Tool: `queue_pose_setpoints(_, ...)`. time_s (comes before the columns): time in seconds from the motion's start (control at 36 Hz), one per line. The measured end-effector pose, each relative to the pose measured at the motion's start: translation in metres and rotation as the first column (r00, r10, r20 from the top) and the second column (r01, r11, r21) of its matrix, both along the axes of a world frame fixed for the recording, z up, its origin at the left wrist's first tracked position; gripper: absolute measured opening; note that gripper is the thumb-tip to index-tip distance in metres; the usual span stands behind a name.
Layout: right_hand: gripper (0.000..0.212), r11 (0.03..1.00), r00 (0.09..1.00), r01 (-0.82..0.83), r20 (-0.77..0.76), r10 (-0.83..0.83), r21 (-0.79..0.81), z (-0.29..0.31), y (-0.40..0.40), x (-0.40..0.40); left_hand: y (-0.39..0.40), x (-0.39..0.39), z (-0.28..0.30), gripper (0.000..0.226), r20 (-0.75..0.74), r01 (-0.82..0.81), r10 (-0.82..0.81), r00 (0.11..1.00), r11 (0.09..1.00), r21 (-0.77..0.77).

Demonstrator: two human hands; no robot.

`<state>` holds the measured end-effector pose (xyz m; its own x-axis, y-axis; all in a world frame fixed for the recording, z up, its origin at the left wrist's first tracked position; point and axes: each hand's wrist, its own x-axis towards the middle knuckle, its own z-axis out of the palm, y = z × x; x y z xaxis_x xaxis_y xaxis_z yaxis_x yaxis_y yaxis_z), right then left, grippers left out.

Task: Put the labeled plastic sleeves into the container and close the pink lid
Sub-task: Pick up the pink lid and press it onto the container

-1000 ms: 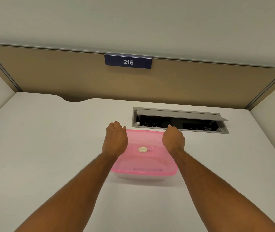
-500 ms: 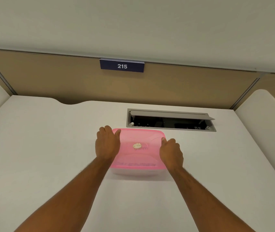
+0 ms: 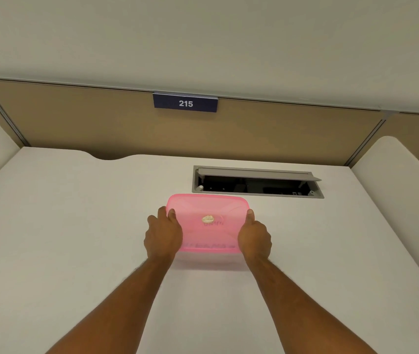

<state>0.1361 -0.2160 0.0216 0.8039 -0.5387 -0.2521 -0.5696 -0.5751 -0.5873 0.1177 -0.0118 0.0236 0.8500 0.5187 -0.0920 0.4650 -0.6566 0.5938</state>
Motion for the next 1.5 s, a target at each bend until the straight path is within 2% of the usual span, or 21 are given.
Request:
queue_pose_setpoints(0.39,0.069,1.0,0.998,-0.024,0.059,0.025,-0.019,-0.006,-0.002,0.001,0.0,-0.001,0.002,0.045,0.031,0.018,-0.018,0.999,1.0,-0.018)
queue_pose_setpoints(0.72,0.069,0.999,0.994,-0.025,0.104,0.028,-0.032,-0.011,-0.005,-0.001,0.001,0.0,0.0,0.044,0.051,0.029,-0.029,0.998,1.0,-0.001)
queue_pose_setpoints(0.92,0.071,0.999,0.997,-0.029,0.077,0.033,-0.044,-0.011,-0.004,0.0,0.001,0.001,-0.001,0.044,0.038,0.023,-0.024,0.999,0.999,0.033)
queue_pose_setpoints(1.06,0.073,0.993,0.995,-0.057,0.073,0.064,-0.102,-0.009,-0.004,-0.001,0.0,0.001,-0.002,0.043,0.02,0.024,-0.025,0.999,0.997,0.078)
queue_pose_setpoints(1.14,0.066,0.981,0.991,-0.103,0.065,0.115,-0.166,-0.007,-0.003,-0.002,0.0,0.002,-0.003,0.042,0.012,0.023,-0.025,1.0,0.995,0.092)
queue_pose_setpoints(1.25,0.047,0.913,0.961,-0.187,0.124,0.246,-0.363,-0.002,0.001,-0.004,-0.002,0.002,-0.001,0.039,0.051,0.072,-0.081,0.995,0.985,0.159)
queue_pose_setpoints(1.33,0.048,0.789,0.904,-0.286,0.119,0.41,-0.543,0.002,0.003,-0.005,-0.001,0.003,0.001,0.048,0.059,0.161,-0.186,0.981,0.942,0.295)
queue_pose_setpoints(1.42,0.049,0.692,0.818,-0.416,0.089,0.568,-0.59,0.004,0.008,-0.006,0.0,0.003,0.001,0.051,0.067,0.299,-0.347,0.935,0.877,0.376)
queue_pose_setpoints(1.5,0.053,0.629,0.747,-0.535,0.033,0.665,-0.564,0.003,0.016,-0.009,-0.003,0.001,0.0,0.055,0.026,0.436,-0.491,0.871,0.795,0.421)
